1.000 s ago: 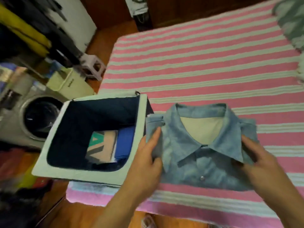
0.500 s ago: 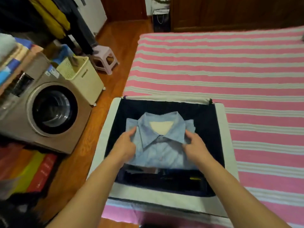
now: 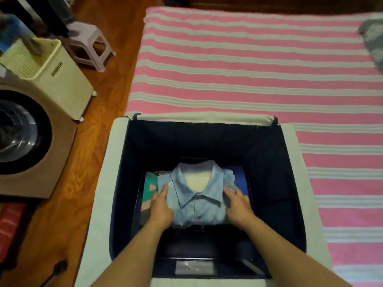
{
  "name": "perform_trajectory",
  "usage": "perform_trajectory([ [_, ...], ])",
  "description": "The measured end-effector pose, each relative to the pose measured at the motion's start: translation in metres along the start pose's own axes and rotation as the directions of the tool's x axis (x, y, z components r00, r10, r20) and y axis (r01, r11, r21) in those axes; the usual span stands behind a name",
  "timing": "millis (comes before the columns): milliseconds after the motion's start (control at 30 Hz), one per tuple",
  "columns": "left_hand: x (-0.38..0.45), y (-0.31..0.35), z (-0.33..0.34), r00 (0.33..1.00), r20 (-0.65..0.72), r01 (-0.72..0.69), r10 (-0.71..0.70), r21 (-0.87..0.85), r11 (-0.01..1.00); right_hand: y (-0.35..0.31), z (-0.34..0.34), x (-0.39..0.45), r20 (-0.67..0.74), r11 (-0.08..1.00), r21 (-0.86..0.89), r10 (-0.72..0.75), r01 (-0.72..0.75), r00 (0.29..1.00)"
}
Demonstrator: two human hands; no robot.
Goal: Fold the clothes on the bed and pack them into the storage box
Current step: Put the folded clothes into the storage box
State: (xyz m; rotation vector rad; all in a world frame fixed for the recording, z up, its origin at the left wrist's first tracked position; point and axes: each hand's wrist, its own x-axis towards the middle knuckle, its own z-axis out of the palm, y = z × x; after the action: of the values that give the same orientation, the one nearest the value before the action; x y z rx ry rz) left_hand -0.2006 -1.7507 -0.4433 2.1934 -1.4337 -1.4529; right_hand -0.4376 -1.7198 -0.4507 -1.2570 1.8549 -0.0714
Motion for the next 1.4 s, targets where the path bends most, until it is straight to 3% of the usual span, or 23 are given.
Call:
perform_trajectory([
  [67, 0.008, -0.011, 0.003, 0.999, 0.001, 0.039, -0.039, 0.030, 0.999, 0.001, 0.010, 0.003, -0.006, 0.997, -0.040, 0.069, -0.069, 0.998],
  [133, 0.008, -0.013, 0.002, 0.998, -0.048, 0.043, -0.040, 0.051, 0.998, -0.006, 0.005, -0.003, -0.191, 0.989, 0.035, 0.148, -0.144, 0.970],
  [167, 0.006, -0.012, 0.000, 0.993, -0.116, 0.045, -0.032, 0.106, 0.993, -0.010, 0.002, -0.004, -0.310, 0.991, 0.032, 0.134, -0.131, 0.941],
  [233, 0.001, -0.003, 0.000, 0.966, -0.248, 0.008, 0.074, 0.315, 0.949, -0.018, 0.001, -0.004, -0.447, 0.982, -0.187, -0.087, 0.003, 0.890],
  [267, 0.001, 0.004, 0.003, 0.952, -0.244, -0.068, 0.182, 0.414, 0.908, -0.020, 0.005, -0.001, -0.407, 0.932, -0.348, -0.251, 0.105, 0.878],
  [333, 0.012, 0.013, 0.016, 0.912, -0.073, -0.283, 0.404, 0.601, 0.748, -0.020, 0.019, 0.014, -0.196, 0.766, -0.590, -0.443, 0.256, 0.875],
  [400, 0.035, 0.010, 0.032, 0.884, 0.125, -0.395, 0.451, 0.718, 0.574, -0.008, 0.031, 0.036, -0.079, 0.684, -0.671, -0.449, 0.286, 0.890],
  [433, 0.046, 0.004, 0.036, 0.888, 0.166, -0.400, 0.428, 0.737, 0.545, 0.000, 0.035, 0.044, -0.056, 0.661, -0.699, -0.430, 0.273, 0.901],
  [633, 0.097, -0.033, 0.060, 0.884, 0.129, -0.376, 0.449, 0.766, 0.521, 0.033, 0.052, 0.087, 0.012, 0.634, -0.717, -0.404, 0.289, 0.915],
  [833, 0.079, 0.012, 0.028, 0.920, 0.315, -0.391, 0.232, 0.749, 0.535, 0.004, 0.022, 0.070, 0.155, 0.661, -0.686, -0.276, 0.304, 0.949],
  [900, 0.063, 0.028, 0.006, 0.919, 0.327, -0.393, 0.221, 0.697, 0.601, -0.017, 0.006, 0.057, 0.192, 0.684, -0.653, -0.265, 0.325, 0.945],
  [933, 0.041, 0.043, -0.013, 0.918, 0.291, -0.396, 0.270, 0.619, 0.678, -0.033, -0.014, 0.036, 0.170, 0.707, -0.611, -0.321, 0.355, 0.932],
  [1000, -0.004, 0.066, -0.052, 0.919, 0.112, -0.393, 0.377, 0.281, 0.876, -0.059, -0.055, -0.004, -0.030, 0.755, -0.473, -0.529, 0.454, 0.848],
  [1067, -0.041, 0.084, -0.091, 0.912, -0.084, -0.404, 0.401, -0.017, 0.915, -0.077, -0.102, -0.030, -0.288, 0.776, -0.357, -0.621, 0.519, 0.729],
  [1133, -0.068, 0.096, -0.124, 0.895, -0.245, -0.420, 0.374, -0.176, 0.890, -0.085, -0.148, -0.034, -0.486, 0.812, -0.330, -0.584, 0.482, 0.651],
  [1200, -0.075, 0.105, -0.145, 0.873, -0.362, -0.421, 0.327, -0.221, 0.879, -0.088, -0.186, -0.015, -0.579, 0.886, -0.290, -0.464, 0.362, 0.671],
  [1267, -0.068, 0.114, -0.158, 0.845, -0.435, -0.411, 0.312, -0.153, 0.899, -0.092, -0.213, 0.008, -0.584, 0.923, -0.292, -0.379, 0.250, 0.718],
  [1333, -0.055, 0.126, -0.164, 0.803, -0.476, -0.430, 0.359, -0.047, 0.901, -0.092, -0.231, 0.029, -0.572, 0.923, -0.339, -0.355, 0.181, 0.740],
  [1400, -0.042, 0.139, -0.169, 0.713, -0.526, -0.496, 0.464, 0.089, 0.864, -0.091, -0.243, 0.044, -0.537, 0.911, -0.394, -0.334, 0.120, 0.775],
])
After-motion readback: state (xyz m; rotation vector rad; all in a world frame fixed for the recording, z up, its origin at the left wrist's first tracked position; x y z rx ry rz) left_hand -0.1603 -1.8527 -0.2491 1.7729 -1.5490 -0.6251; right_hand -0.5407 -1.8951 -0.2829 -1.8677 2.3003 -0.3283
